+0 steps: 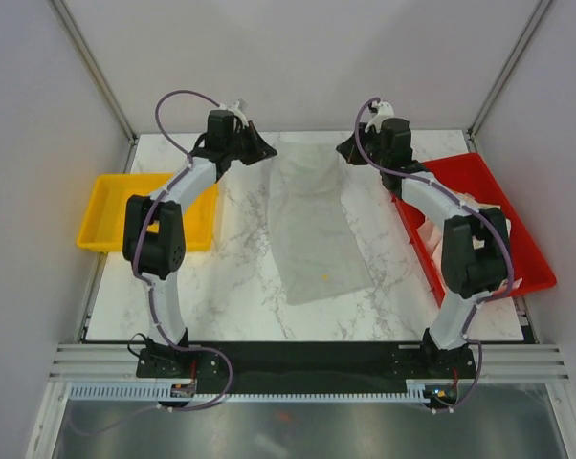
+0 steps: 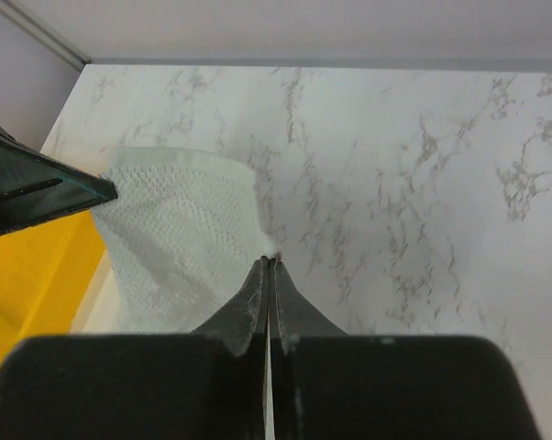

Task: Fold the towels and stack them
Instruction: Flatten out the crumpled towel, then fold the towel

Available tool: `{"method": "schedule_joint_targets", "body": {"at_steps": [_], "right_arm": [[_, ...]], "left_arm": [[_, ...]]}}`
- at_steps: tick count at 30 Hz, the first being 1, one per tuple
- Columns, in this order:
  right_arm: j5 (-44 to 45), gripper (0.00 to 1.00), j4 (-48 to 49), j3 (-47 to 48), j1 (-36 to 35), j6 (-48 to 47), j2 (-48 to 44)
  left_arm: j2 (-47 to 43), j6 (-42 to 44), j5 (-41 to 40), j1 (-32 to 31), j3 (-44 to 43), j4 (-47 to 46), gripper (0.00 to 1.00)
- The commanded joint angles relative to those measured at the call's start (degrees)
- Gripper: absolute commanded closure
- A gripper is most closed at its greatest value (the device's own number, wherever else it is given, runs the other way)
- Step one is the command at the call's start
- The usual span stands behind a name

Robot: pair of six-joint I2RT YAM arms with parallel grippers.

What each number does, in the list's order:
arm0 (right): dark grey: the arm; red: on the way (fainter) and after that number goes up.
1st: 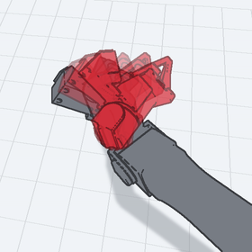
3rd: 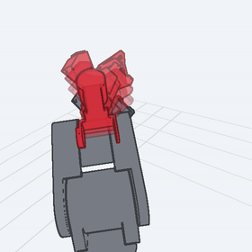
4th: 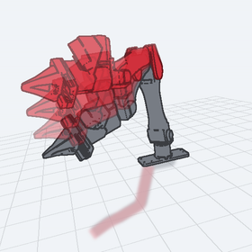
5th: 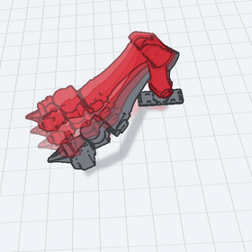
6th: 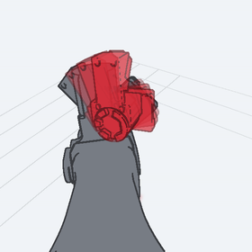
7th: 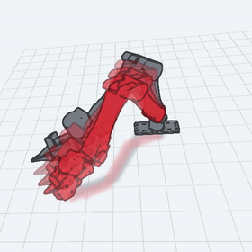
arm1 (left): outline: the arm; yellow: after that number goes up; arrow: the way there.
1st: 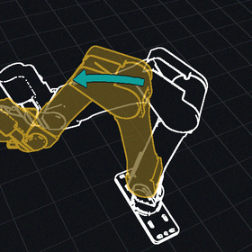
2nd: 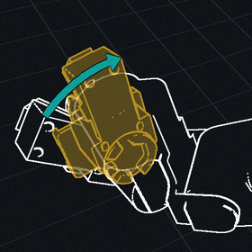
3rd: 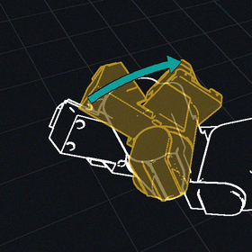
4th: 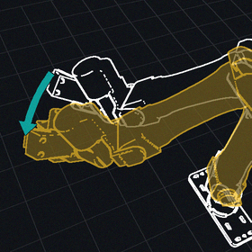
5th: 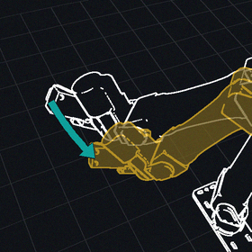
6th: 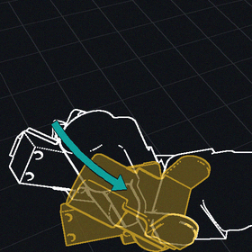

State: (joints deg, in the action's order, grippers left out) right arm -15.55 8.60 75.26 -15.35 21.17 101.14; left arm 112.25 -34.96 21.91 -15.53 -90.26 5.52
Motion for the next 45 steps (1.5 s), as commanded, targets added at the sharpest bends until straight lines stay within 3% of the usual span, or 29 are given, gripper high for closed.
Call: {"method": "schedule_joint_targets", "body": {"at_steps": [1,6,13,30,45], "right_arm": [[-4.7,1.00,13.1,8.5,3.3,-1.0,5.2],[-8.4,1.00,14.8,16.4,4.8,-0.7,14.1],[-12.9,1.00,19.5,15.6,4.9,-2.1,17.9],[-12.4,1.00,11.1,-1.5,6.2,-7.2,3.3],[-15.1,1.00,14.2,-22.8,6.0,0.7,-9.3]], "left_arm": [[5.5,4.1,4.4,1.6,-11.7,-7.4,0.98],[14.7,4.5,10.7,3.4,-22.3,-7.9,0.98],[16.7,5.1,13.0,4.0,-20.5,-10.1,0.98],[1.2,7.8,13.7,3.2,3.3,-12.6,0.98],[-10.7,5.5,10.2,-2.6,23.8,-14.9,0.98]]}}
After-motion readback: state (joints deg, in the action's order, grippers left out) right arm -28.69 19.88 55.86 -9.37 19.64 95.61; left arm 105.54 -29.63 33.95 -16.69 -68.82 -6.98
